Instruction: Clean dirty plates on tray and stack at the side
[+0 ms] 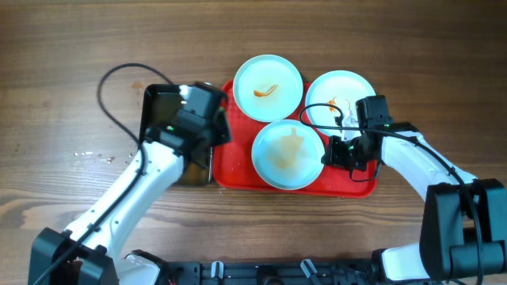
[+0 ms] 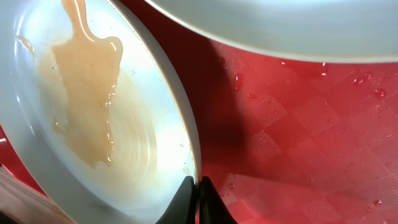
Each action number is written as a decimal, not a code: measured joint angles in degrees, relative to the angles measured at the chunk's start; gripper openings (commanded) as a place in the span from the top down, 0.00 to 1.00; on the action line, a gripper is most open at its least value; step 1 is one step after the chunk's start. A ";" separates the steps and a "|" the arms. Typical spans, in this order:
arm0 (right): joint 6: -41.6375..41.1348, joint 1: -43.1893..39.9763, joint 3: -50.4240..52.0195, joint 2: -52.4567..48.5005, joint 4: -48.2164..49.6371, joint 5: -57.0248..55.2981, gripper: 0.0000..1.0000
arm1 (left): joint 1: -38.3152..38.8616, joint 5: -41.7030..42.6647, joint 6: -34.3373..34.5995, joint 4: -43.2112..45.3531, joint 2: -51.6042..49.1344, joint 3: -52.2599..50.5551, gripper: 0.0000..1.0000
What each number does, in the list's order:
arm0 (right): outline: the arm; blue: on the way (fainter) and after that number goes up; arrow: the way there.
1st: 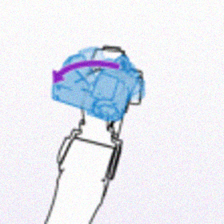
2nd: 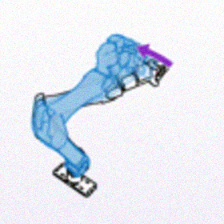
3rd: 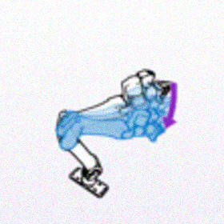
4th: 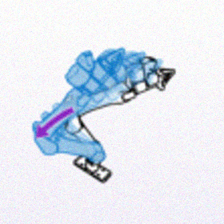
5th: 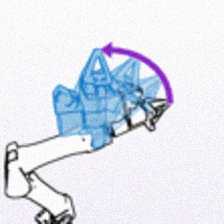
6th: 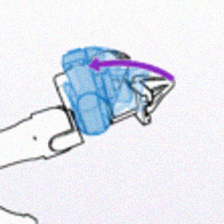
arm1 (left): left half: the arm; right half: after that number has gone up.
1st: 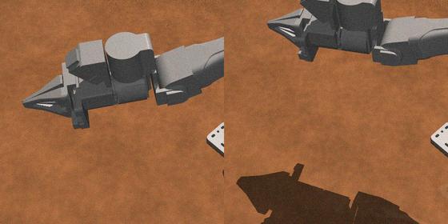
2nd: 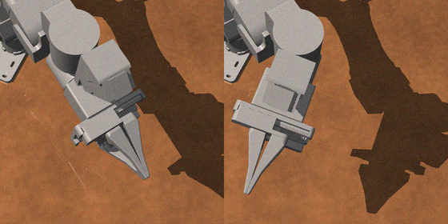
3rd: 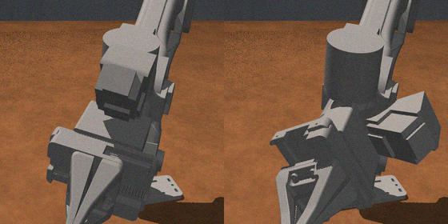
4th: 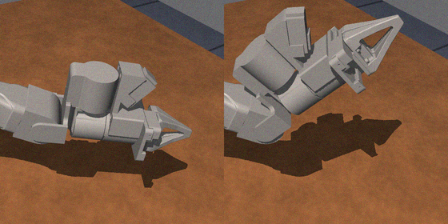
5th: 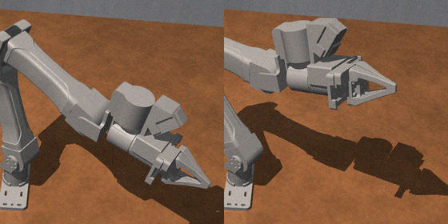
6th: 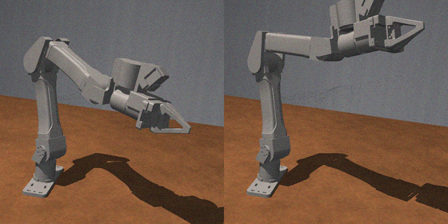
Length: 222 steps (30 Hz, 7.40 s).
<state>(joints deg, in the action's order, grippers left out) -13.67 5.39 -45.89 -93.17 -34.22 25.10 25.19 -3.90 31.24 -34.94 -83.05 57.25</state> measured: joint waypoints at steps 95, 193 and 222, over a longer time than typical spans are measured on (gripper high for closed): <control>0.20 2.43 0.11 -0.13 4.74 -2.67 0.71 | -10.58 3.74 -12.72 -8.94 -8.11 1.27 0.14; -3.91 -26.86 -0.22 8.87 16.50 4.83 0.41 | -10.58 3.76 -12.68 -7.48 -8.11 1.27 0.11; -5.05 -13.73 -1.60 -3.61 -7.56 -1.20 0.95 | -10.58 3.76 -12.52 -7.23 -8.11 1.27 0.08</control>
<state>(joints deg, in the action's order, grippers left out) -18.72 -8.34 -47.48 -96.77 -41.78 23.90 14.61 -0.14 18.72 -42.17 -91.15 58.52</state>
